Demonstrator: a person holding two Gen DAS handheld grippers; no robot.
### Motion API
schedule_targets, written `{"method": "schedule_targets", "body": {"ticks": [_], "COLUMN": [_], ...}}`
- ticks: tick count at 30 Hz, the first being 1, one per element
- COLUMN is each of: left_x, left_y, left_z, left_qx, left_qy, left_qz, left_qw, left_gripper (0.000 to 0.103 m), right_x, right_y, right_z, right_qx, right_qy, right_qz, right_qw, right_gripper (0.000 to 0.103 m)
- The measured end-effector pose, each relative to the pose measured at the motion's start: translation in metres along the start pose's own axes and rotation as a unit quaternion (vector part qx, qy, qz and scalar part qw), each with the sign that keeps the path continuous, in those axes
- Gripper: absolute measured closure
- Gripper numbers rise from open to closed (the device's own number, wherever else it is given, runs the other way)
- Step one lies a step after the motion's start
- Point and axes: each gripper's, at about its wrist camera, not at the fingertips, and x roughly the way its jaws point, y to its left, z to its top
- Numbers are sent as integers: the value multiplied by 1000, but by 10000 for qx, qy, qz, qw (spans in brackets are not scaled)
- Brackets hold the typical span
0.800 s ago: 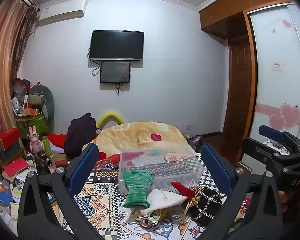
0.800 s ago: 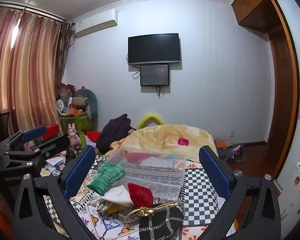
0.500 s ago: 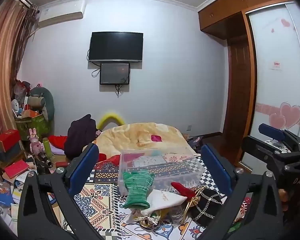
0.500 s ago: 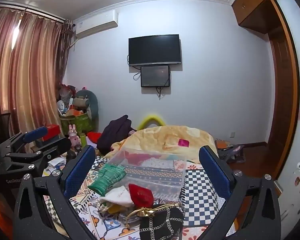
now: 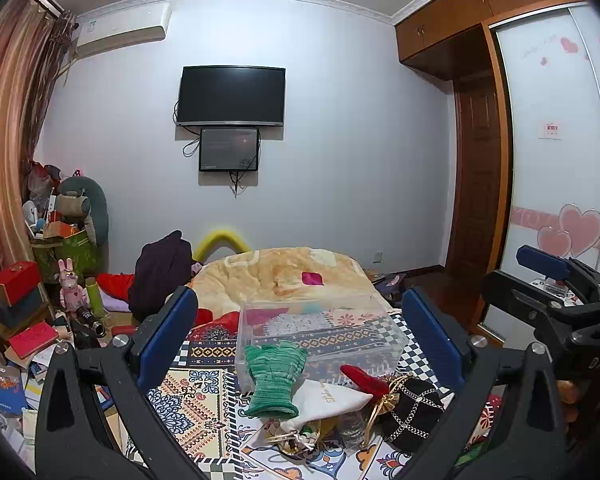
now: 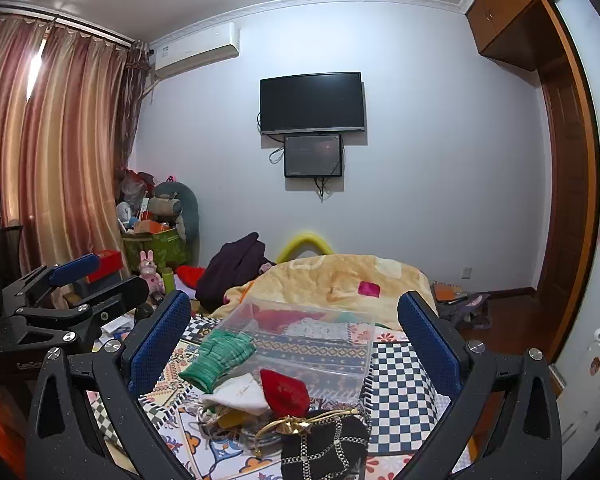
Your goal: Organize soft objects
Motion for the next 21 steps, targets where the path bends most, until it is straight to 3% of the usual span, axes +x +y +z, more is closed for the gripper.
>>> {"method": "schedule_targets", "body": {"ticks": [21], "left_x": [1], "left_y": [-2], "left_z": [-2], "left_qx": [11], "left_qy": [18], "left_qz": [-8], "left_qw": [10000], "left_gripper": [0], "right_x": [-5], "right_y": [-2], "right_z": [5], "right_qx": [-6], "right_qy": [-52], "right_qz": [40], "right_qw": [10000], "right_gripper": [0]}}
